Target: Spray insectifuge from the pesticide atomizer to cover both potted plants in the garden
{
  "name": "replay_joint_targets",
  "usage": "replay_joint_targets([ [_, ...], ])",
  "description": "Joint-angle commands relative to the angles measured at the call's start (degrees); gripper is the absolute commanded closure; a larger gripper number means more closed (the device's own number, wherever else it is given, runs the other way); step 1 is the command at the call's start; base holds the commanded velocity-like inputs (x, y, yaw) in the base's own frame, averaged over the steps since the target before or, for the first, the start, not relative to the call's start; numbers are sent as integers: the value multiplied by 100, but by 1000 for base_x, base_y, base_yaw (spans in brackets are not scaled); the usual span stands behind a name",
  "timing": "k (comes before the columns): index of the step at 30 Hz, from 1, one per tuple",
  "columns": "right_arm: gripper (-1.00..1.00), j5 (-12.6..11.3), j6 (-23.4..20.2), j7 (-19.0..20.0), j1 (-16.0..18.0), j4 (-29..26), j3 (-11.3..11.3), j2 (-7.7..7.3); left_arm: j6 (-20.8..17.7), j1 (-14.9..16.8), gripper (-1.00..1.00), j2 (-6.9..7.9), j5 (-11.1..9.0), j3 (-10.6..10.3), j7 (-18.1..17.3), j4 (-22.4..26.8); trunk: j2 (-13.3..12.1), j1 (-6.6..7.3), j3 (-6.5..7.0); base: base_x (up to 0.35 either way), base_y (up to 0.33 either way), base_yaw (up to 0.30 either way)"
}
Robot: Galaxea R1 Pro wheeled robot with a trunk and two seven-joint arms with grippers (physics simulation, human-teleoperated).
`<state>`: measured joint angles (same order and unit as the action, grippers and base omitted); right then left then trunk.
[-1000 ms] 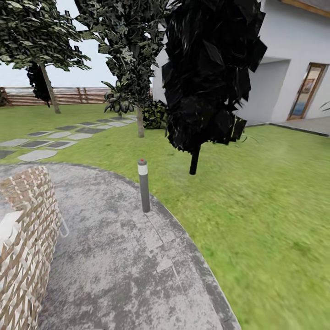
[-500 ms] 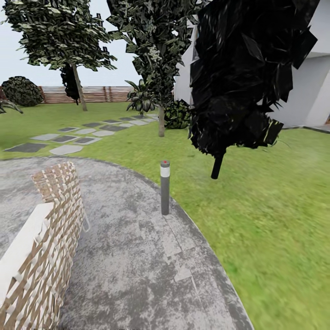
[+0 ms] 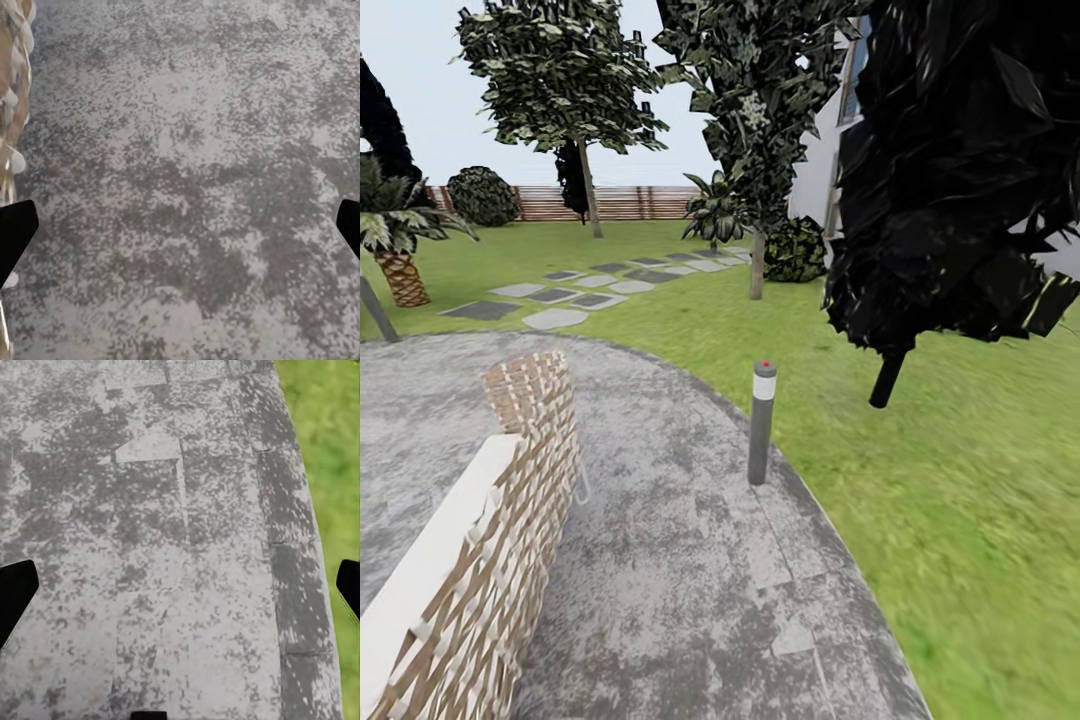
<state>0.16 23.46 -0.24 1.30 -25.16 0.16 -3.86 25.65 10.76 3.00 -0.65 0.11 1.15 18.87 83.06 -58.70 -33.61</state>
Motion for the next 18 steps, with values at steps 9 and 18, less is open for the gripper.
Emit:
replay_joint_targets([
  [9, -100, -7, 14, -2, 58, -373, 15, 44, -4, 68, -100, -42, 31, -36, 20, 79, 2, -3, -12, 167, -49, 76],
  [18, -100, -2, -341, -10, 1614, -1738, 19, 696, -706, 1738, -100, -3, 38, -46, -24, 188, 2, -3, -12, 3, -1, 1],
])
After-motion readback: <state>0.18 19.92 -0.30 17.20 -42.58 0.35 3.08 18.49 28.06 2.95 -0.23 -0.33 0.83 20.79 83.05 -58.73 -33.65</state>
